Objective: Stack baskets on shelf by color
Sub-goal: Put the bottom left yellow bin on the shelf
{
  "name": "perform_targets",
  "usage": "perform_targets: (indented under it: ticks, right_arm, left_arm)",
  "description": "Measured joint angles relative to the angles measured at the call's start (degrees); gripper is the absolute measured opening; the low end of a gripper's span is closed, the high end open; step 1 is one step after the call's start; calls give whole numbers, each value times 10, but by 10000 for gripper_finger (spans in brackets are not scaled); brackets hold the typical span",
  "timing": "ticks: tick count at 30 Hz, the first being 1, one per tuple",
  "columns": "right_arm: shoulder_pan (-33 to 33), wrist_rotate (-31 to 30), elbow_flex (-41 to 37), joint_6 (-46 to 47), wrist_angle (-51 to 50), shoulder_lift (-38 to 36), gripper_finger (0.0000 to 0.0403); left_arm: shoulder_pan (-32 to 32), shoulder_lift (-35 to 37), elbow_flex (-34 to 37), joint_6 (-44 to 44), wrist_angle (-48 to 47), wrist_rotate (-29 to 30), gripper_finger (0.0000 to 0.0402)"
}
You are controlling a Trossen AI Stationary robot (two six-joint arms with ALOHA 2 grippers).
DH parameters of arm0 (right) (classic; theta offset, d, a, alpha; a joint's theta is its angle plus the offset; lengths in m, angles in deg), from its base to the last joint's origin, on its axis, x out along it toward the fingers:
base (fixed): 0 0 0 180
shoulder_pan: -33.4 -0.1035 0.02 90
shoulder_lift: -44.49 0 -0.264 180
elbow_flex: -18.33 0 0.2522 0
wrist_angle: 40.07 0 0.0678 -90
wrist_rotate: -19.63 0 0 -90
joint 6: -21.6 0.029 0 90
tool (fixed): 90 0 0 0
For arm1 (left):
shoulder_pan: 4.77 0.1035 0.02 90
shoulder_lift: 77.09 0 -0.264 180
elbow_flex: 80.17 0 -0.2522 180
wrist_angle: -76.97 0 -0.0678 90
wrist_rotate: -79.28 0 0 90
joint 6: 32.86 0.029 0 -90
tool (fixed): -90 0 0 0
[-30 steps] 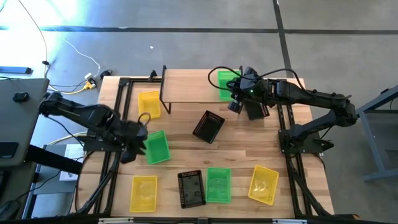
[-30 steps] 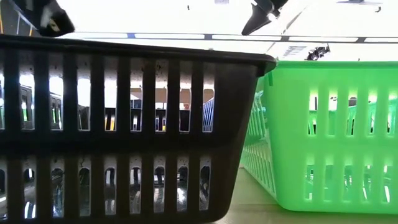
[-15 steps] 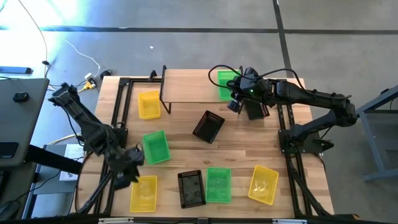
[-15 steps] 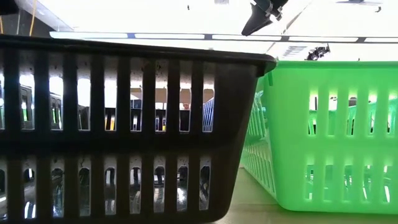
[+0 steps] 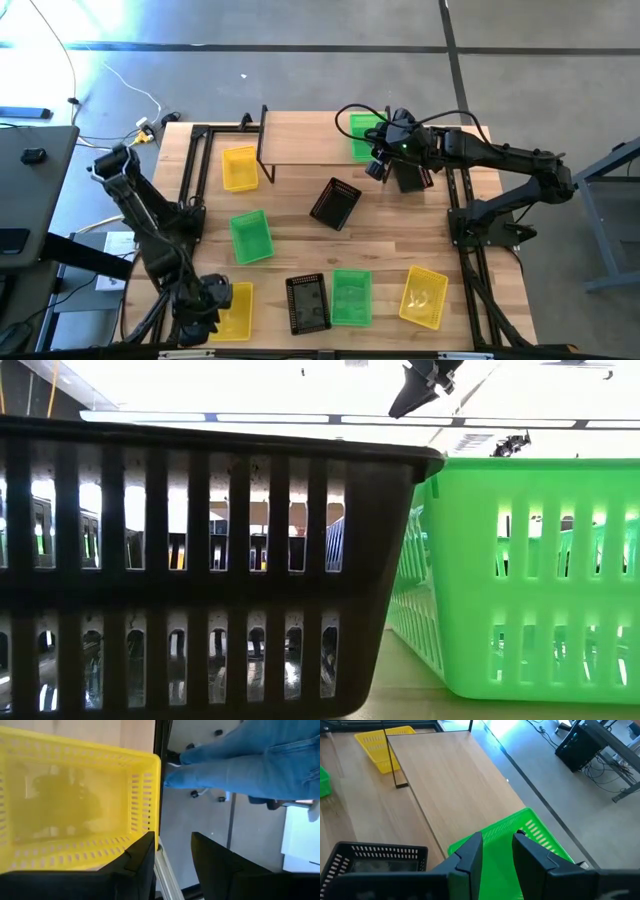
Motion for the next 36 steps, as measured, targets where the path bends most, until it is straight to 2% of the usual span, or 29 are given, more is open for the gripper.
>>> perform_targets:
  ticks: [14, 22, 36]
  right_arm:
    - [0, 0, 0, 0, -6, 0, 93]
    - [0, 0, 0, 10, -30, 0, 93]
    - [0, 0, 0, 9, -32, 0, 93]
  left_arm:
    - [-10, -90, 0, -20, 48, 2, 117]
    - [-14, -107, 0, -23, 65, 20, 117]
    - [-35, -129, 0, -40, 70, 21, 117]
